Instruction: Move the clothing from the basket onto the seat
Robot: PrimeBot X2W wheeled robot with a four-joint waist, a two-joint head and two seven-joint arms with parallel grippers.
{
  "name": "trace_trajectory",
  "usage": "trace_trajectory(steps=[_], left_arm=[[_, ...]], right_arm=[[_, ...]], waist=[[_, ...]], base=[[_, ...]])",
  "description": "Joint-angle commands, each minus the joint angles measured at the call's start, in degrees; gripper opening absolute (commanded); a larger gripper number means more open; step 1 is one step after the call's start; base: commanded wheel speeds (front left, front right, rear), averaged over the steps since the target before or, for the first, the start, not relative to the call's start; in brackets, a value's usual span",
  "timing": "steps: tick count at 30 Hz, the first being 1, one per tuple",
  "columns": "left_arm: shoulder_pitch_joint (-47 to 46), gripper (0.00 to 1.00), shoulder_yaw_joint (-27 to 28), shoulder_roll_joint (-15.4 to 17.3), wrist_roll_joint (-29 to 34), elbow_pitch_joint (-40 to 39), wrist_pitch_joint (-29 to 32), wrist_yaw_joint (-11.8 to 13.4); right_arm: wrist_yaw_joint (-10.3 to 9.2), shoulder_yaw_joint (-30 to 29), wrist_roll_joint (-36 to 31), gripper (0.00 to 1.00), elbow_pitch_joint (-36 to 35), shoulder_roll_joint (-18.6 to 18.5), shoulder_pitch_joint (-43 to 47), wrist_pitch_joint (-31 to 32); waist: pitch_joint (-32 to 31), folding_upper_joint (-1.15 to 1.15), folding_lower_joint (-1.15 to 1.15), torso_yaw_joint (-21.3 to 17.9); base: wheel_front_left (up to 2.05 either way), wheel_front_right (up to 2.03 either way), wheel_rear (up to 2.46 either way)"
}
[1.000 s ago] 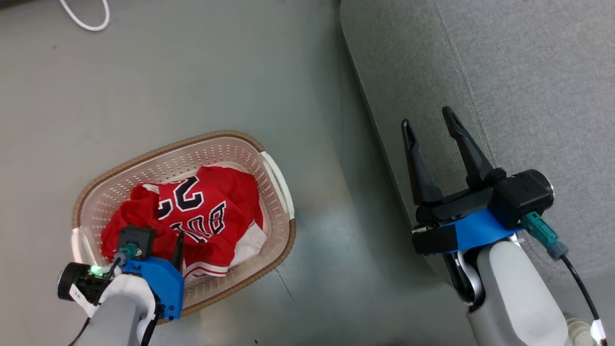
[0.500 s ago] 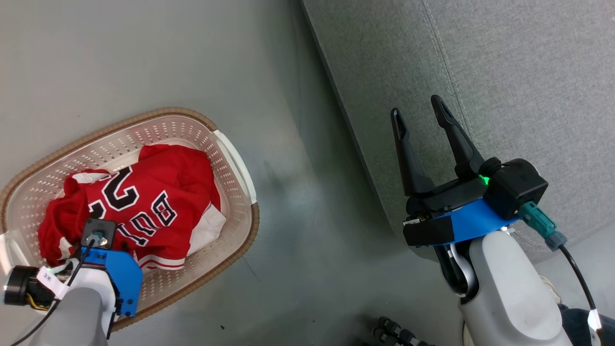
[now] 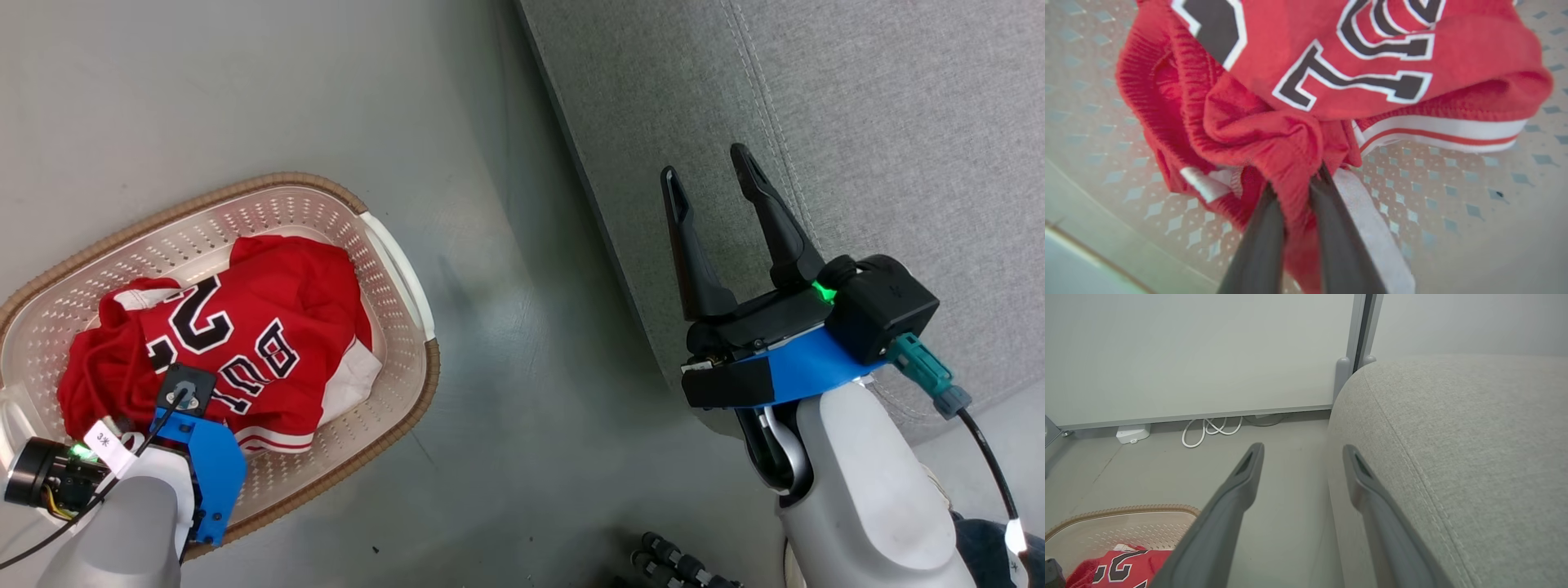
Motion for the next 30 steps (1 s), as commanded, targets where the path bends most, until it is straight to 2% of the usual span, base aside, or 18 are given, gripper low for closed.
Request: trace_trajectory(steps=[1, 12, 17, 22, 30], left_arm=[[-0.89, 0.0, -0.13, 0.48, 0.0, 0.08, 0.15, -0.09], [-0.53, 0.0, 0.27, -0.12, -2.31, -0.26, -0.62, -0.4], [0.12, 0.0, -0.02, -1.4, -3.13, -0.12, -1.12, -0.55], [0.89, 0.0, -0.46, -4.49, -4.25, -0.15, -2.99, -1.15], [2.21, 0.0, -1.67, -9.67, -5.75, 1.04, -7.77, -3.5]], right_arm=[[-0.02, 0.1, 0.43, 1.0, -0.16, -0.06, -0.82, -0.24], [-0.02, -0.36, 0.35, 1.0, 0.26, -0.06, -0.6, -0.25], [-0.02, -0.87, -1.3, 1.0, 1.48, -0.06, 0.25, -0.23], [-0.02, -1.73, -4.93, 1.0, 4.19, -0.08, 1.94, -0.15], [-0.02, -3.61, -10.59, 1.0, 9.16, -0.1, 6.19, 2.58]], waist=[[-0.01, 0.0, 0.0, 0.01], [-0.79, 0.0, 0.0, 0.37], [-3.11, 0.0, 0.0, 1.72], [-8.51, 0.0, 0.0, 4.91], [-21.31, 0.0, 0.0, 11.14]], base=[[0.0, 0.0, 0.0], [0.0, 0.0, 0.0], [0.0, 0.0, 0.0], [0.0, 0.0, 0.0], [0.0, 0.0, 0.0]])
